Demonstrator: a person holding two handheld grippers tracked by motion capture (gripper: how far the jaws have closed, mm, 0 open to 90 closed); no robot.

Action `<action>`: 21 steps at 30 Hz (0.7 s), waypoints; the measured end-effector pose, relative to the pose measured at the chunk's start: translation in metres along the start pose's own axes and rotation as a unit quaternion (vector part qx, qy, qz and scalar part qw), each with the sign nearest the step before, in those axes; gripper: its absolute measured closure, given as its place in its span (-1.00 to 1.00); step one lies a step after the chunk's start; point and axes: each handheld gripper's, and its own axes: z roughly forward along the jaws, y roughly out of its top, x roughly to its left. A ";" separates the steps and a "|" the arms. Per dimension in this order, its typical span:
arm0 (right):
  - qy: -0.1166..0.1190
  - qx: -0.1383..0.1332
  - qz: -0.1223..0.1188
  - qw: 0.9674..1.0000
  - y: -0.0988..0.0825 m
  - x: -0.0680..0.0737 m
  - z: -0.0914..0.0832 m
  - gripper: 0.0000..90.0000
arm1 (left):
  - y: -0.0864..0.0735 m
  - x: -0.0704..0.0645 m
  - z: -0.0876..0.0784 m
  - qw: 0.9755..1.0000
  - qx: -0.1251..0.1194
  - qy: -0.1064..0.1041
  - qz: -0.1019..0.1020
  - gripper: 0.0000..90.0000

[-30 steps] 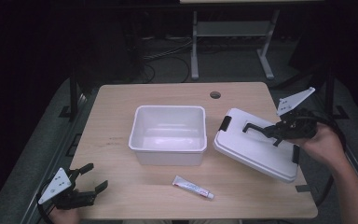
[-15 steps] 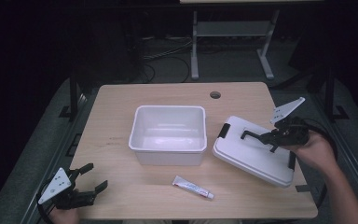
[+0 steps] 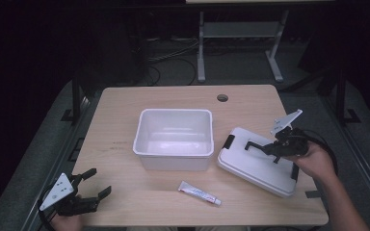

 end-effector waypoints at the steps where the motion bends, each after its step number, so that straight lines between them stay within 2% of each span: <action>1: 0.000 0.000 0.000 1.000 0.000 0.000 0.000 0.88 | 0.000 0.000 0.000 1.000 0.000 0.000 0.000 -0.65; 8: 0.000 0.002 0.002 1.000 -0.002 0.000 0.012 0.88 | 0.000 -0.001 0.000 1.000 0.000 0.001 0.000 -0.65; 21: 0.003 0.000 0.009 1.000 -0.008 0.002 0.023 0.88 | 0.000 -0.001 0.001 1.000 0.003 0.000 0.003 -0.65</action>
